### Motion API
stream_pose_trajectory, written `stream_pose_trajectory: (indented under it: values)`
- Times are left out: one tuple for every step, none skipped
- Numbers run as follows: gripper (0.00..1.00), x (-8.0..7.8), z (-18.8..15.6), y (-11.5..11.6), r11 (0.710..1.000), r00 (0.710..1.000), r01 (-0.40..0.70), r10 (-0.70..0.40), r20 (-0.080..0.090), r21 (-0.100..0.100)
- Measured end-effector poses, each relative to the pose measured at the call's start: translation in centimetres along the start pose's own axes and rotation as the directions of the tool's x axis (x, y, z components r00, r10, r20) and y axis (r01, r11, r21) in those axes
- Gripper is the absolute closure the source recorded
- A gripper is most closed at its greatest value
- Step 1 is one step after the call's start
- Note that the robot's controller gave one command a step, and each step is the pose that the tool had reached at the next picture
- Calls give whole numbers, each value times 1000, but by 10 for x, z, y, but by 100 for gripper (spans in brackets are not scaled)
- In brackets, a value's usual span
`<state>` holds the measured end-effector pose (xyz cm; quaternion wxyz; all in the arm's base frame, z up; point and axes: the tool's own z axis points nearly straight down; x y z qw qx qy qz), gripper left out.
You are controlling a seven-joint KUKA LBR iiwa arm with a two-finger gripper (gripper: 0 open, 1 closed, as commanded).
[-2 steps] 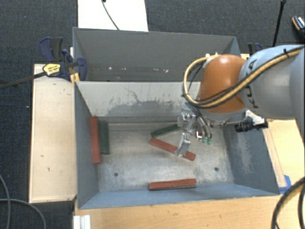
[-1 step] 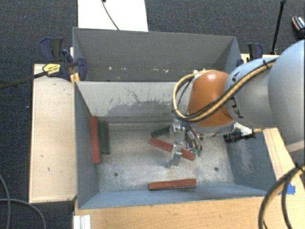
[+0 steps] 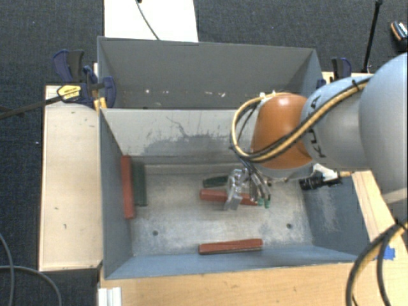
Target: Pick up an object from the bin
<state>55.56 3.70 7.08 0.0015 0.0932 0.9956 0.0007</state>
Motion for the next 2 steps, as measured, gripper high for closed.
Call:
stream_pose_trajectory:
  values:
    - [100, -5, -125, -15, 1000, 1000, 14, -14, 6, 0]
    - [100, 2, -225, -28, 949, 949, 314, -314, 6, 2]
